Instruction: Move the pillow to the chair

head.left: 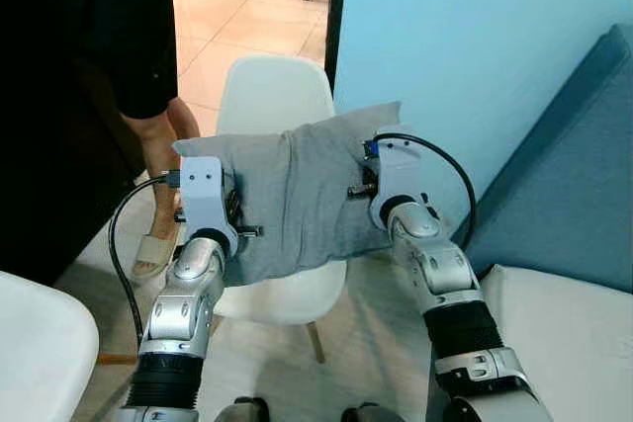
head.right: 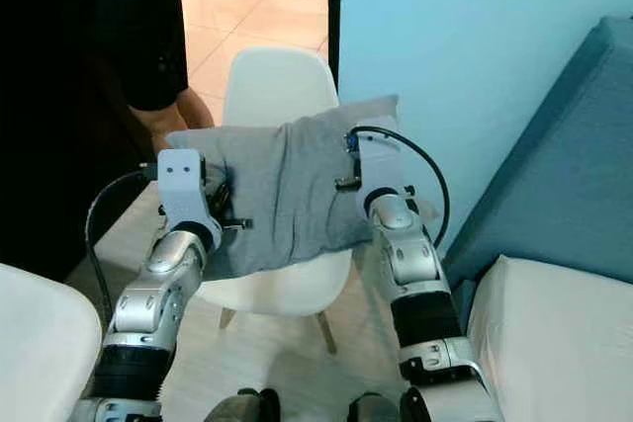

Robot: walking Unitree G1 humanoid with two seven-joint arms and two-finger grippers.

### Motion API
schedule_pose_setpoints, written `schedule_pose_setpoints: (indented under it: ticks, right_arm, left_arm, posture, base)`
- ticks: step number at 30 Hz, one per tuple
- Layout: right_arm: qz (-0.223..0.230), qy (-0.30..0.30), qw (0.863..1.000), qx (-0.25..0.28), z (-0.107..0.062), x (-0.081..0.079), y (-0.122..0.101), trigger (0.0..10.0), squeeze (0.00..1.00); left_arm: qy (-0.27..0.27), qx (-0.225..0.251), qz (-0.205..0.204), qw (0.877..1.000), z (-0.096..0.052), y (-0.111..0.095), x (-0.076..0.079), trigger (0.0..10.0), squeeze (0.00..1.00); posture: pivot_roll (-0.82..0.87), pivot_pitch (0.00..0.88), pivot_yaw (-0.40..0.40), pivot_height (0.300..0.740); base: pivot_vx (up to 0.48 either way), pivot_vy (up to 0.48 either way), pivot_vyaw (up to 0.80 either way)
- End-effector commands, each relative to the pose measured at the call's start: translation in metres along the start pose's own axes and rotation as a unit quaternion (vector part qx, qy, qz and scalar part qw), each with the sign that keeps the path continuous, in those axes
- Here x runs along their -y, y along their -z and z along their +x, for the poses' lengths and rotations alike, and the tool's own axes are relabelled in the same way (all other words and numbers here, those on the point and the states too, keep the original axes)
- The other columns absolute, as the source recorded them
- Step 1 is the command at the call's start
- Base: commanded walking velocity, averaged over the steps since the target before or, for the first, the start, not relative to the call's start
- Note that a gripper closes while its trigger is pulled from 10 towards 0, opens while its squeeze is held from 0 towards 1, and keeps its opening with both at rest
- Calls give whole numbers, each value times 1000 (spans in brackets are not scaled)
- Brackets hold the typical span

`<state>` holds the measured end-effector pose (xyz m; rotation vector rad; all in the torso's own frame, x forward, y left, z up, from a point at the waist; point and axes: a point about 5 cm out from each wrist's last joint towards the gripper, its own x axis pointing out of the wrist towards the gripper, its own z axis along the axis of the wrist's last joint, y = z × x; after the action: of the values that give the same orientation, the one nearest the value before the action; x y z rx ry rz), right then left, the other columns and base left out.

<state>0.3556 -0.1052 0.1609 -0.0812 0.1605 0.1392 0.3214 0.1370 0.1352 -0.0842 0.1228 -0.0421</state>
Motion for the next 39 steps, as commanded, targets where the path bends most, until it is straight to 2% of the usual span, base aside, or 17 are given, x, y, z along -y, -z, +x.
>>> schedule_pose_setpoints:
  ticks: [1, 9, 18, 22, 33, 39]
  right_arm:
    - [5, -33, 999, 18, 0, -13, -10, 10000, 0]
    - [13, -25, 999, 23, -2, -9, -10, 10000, 0]
    - [24, -42, 998, 31, -3, -14, -13, 10000, 0]
    - [25, -45, 998, 31, -4, -14, -13, 10000, 0]
    - [17, -46, 998, 34, -4, -15, -15, 10000, 0]
    - [9, -46, 998, 31, -4, -15, -14, 10000, 0]
  left_arm:
    - [27, 24, 7, 999, 3, -11, 10, 10000, 0]
    - [29, 40, 26, 998, 9, -20, 7, 10000, 0]
    - [33, 42, 11, 999, 6, -19, 13, 10000, 0]
    - [30, 40, 10, 999, 5, -17, 13, 10000, 0]
    - [26, 39, 6, 999, 6, -17, 12, 10000, 0]
    - [24, 39, 1, 999, 6, -17, 12, 10000, 0]
  posture:
    - [-15, 201, 11, 740]
    - [-22, 194, 19, 720]
    - [-26, 182, 10, 715]
    - [-27, 180, 7, 700]
    - [-28, 175, 5, 700]
    - [-30, 178, 4, 685]
  base:
    - [0, 0, 0]
    - [0, 0, 0]
    - [0, 0, 0]
    - [0, 0, 0]
    - [0, 0, 0]
    - [0, 0, 0]
